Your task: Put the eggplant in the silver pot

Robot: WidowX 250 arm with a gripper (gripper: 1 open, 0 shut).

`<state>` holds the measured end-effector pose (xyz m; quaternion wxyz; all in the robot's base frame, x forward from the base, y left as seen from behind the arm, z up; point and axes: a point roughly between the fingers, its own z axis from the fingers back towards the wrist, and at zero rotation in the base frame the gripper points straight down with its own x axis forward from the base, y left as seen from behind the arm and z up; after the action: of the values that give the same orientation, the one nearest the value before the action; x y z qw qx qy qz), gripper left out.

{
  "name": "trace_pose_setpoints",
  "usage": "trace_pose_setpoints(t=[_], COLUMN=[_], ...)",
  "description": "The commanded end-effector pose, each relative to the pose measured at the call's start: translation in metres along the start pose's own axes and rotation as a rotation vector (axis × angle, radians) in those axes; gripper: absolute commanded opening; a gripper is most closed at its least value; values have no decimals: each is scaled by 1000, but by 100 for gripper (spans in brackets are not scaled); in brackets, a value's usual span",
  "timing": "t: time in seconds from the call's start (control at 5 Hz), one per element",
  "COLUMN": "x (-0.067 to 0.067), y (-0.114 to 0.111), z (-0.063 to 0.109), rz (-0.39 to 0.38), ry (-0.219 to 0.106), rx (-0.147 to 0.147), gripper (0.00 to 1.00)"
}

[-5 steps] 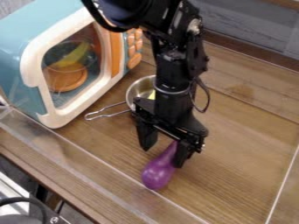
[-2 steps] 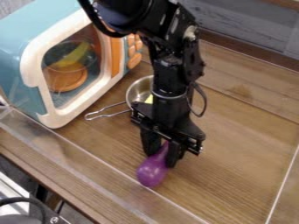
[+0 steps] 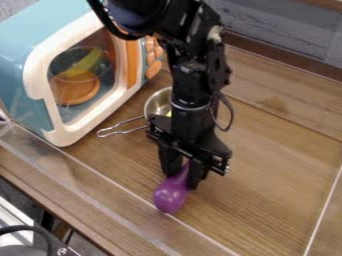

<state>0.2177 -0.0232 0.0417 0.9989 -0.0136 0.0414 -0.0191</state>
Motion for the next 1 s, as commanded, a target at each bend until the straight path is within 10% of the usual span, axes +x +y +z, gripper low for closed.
trace_pose_setpoints(t=[0.0, 0.2, 0.8], x=[6, 7, 8], y=[3, 5, 7], z=[13, 18, 25], rz=[-1, -4, -6], ry=[-41, -44, -56], rx=[2, 6, 12], gripper=[0, 100, 100])
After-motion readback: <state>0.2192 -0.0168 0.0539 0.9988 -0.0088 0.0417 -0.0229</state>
